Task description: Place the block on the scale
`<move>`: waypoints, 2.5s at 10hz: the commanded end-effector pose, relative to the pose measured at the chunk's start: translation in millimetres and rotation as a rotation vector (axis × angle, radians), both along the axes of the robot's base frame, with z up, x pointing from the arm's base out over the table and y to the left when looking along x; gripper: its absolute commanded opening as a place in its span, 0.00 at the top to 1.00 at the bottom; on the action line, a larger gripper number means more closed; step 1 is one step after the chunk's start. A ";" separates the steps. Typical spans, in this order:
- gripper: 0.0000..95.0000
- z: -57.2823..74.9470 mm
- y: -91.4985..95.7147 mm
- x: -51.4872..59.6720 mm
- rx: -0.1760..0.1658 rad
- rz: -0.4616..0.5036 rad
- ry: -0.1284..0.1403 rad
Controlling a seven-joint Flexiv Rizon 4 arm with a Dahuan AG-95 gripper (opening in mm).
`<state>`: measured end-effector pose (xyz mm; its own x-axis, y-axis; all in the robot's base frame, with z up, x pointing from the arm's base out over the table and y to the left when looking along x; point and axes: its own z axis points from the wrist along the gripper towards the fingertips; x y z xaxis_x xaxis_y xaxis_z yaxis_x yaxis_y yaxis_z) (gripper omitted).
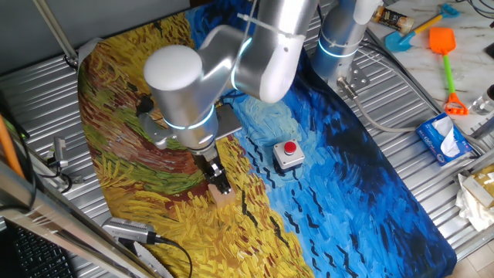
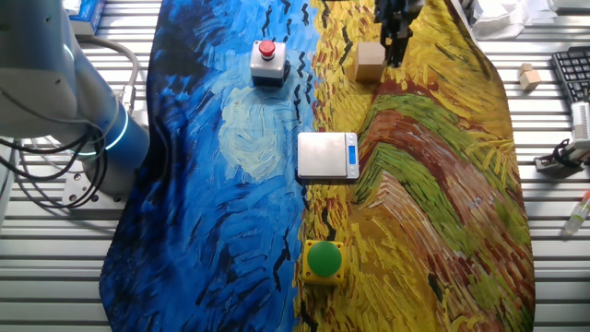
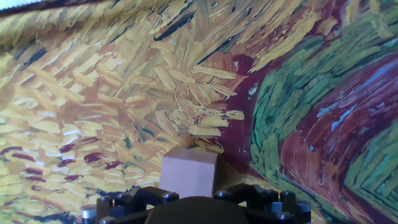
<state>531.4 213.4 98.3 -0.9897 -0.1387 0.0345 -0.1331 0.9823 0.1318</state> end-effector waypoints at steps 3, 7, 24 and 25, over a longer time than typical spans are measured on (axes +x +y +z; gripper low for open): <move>0.00 -14.3 3.3 -2.4 -0.004 -0.008 -0.018; 0.20 -19.9 4.8 -2.8 -0.017 -0.019 -0.064; 0.20 -28.4 21.1 -7.4 -0.039 -0.070 -0.101; 0.20 -28.4 21.1 -7.4 -0.040 -0.068 -0.102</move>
